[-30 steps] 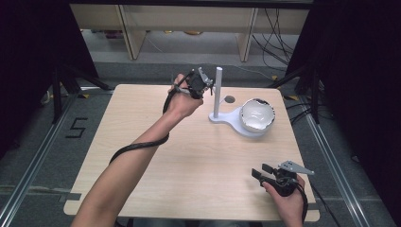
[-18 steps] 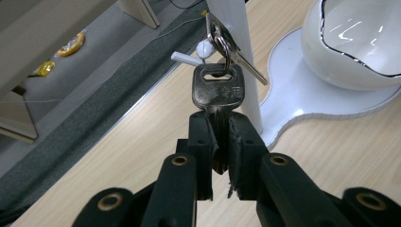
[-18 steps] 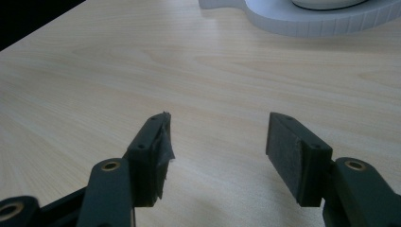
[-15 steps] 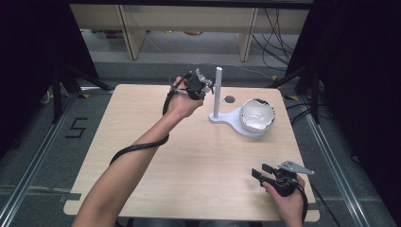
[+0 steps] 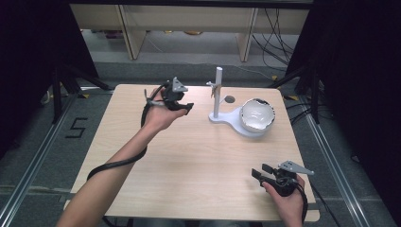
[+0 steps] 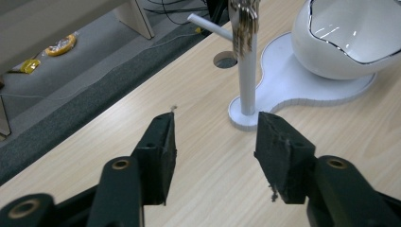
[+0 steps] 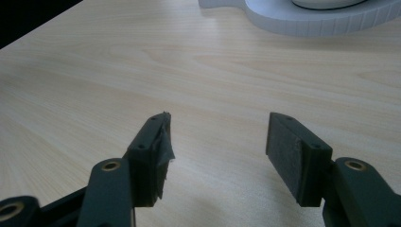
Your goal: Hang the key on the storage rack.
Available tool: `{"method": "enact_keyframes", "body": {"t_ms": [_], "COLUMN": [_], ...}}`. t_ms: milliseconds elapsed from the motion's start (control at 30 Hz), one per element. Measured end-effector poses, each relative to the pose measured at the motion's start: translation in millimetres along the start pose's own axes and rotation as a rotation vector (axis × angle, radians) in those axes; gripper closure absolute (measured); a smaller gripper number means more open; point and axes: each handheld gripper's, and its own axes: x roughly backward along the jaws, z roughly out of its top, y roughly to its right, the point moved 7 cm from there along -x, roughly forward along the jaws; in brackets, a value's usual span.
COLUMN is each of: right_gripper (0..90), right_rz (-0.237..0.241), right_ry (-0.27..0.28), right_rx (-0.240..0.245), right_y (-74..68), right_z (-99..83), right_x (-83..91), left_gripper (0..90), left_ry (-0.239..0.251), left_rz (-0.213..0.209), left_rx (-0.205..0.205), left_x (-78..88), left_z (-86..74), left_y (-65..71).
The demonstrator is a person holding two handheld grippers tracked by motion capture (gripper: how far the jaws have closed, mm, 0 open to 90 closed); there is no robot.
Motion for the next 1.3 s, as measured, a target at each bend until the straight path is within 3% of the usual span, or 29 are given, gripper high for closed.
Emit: {"method": "enact_keyframes", "body": {"t_ms": [33, 100, 133, 233, 300, 333, 367, 433, 467, 500, 533, 567, 600, 633, 667, 700, 733, 767, 800, 833, 867, 900, 933, 1033, 1067, 1100, 1167, 1267, 1300], "right_gripper": [42.0, 42.0, 42.0, 42.0, 42.0, 42.0, 42.0, 42.0, 42.0, 42.0, 42.0, 42.0, 42.0, 42.0, 42.0, 42.0, 42.0, 42.1, 42.1, 42.1, 42.1, 42.1, 42.1, 42.1, 42.1, 42.1, 42.1, 42.1, 42.1], "right_rz": [-0.01, -0.012, -0.017, 0.018, 0.017, 0.017, 0.011, 0.011, 0.011, 0.012, 0.012, 0.003, -0.002, -0.003, -0.004, 0.019, 0.019, 0.005, 0.006, 0.006, 0.015, 0.003, -0.003, 0.001, 0.001, -0.005, -0.011, -0.019, -0.015], "right_ry": [0.006, -0.005, 0.004, 0.02, 0.01, 0.01, 0.019, 0.02, 0.02, 0.019, 0.019, 0.015, 0.014, 0.015, 0.015, 0.012, 0.012, 0.019, 0.018, 0.015, 0.01, 0.017, 0.017, 0.013, 0.013, -0.014, -0.001, -0.011, -0.002], "right_rx": [0.043, 0.003, 0.04, 0.039, -0.009, -0.009, 0.036, 0.037, 0.037, 0.037, 0.037, 0.037, 0.043, 0.045, 0.045, -0.008, -0.008, 0.037, 0.037, 0.036, 0.002, 0.04, 0.044, 0.042, 0.042, 0.002, 0.022, 0.012, 0.053], "right_y": [3.6, 1.0, 4.5, 1.9, -2.4, -2.4, 1.0, 1.1, 1.0, 0.7, 0.7, 1.1, 1.8, 2.1, 2.3, -2.5, -2.5, 1.6, 1.3, 1.0, -1.9, 1.1, 1.5, 1.3, 1.3, -1.2, 0.5, -0.1, 2.2], "right_z": [1.1, -0.3, 0.8, 1.4, 0.3, 0.3, 1.7, 1.8, 1.8, 1.7, 1.7, 1.3, 1.4, 1.5, 1.6, 0.6, 0.6, 1.7, 1.7, 1.5, 0.4, 1.4, 1.4, 1.2, 1.2, -0.9, -0.3, -0.7, 0.7], "right_x": [-0.2, 0.0, -0.6, -1.0, -0.2, -0.2, -0.7, -0.8, -0.7, -0.5, -0.5, -0.5, 0.1, 0.1, 0.0, -0.4, -0.4, -0.9, -0.8, -0.7, -0.9, -0.9, -0.6, -0.9, -0.9, -0.2, -1.7, -1.2, -0.7], "left_gripper": [42.3, 39.3, 38.4, 36.4, 35.9, 36.0, 36.1, 36.0, 36.0, 36.0, 35.9, 35.8, 35.7, 35.7, 35.8, 35.8, 35.8, 35.9, 36.0, 36.0, 36.1, 36.1, 36.1, 36.1, 36.1, 36.2, 35.7, 35.1, 34.9], "left_ry": [0.018, 0.014, 0.02, 0.024, 0.004, 0.004, -0.002, -0.003, -0.003, 0.001, 0.001, 0.008, 0.015, 0.033, 0.033, 0.045, 0.045, 0.066, 0.083, 0.094, 0.094, 0.103, 0.111, 0.14, 0.14, 0.155, 0.181, 0.194, 0.2], "left_rz": [-0.01, -0.011, -0.008, -0.011, -0.022, -0.022, -0.01, -0.005, -0.005, 0.001, 0.001, 0.007, 0.02, 0.03, 0.03, 0.053, 0.053, 0.077, 0.088, 0.098, 0.098, 0.117, 0.139, 0.16, 0.16, 0.174, 0.179, 0.184, 0.191], "left_rx": [0.028, 0.023, 0.032, 0.047, 0.042, 0.042, 0.052, 0.072, 0.072, 0.097, 0.097, 0.131, 0.141, 0.179, 0.179, 0.205, 0.205, 0.237, 0.251, 0.255, 0.255, 0.261, 0.266, 0.274, 0.274, 0.281, 0.285, 0.29, 0.294], "left_x": [9.5, 18.2, 23.6, 32.8, 36.5, 36.5, 41.5, 44.6, 44.6, 49.7, 49.7, 58.1, 61.3, 66.0, 66.0, 73.9, 73.9, 82.4, 85.5, 87.6, 87.6, 90.8, 94.8, 98.5, 98.5, 100.9, 104.2, 105.5, 106.7], "left_z": [-12.2, -25.5, -35.1, -65.4, -88.1, -88.1, -115.8, -135.3, -135.3, -154.9, -154.9, -173.1, -178.2, -185.9, -185.9, -197.1, -197.1, -210.0, -215.1, -219.0, -219.0, -226.1, -237.1, -249.0, -249.0, -252.1, -252.0, -252.1, -252.3], "left_y": [0.2, -0.6, -0.5, 4.0, 10.1, 10.1, 13.9, 15.6, 15.6, 16.6, 16.6, 15.4, 13.9, 12.5, 12.5, 9.1, 9.1, 7.0, 6.7, 6.3, 6.3, 6.2, 6.9, 8.0, 8.0, 8.1, 8.2, 7.9, 8.2]}}
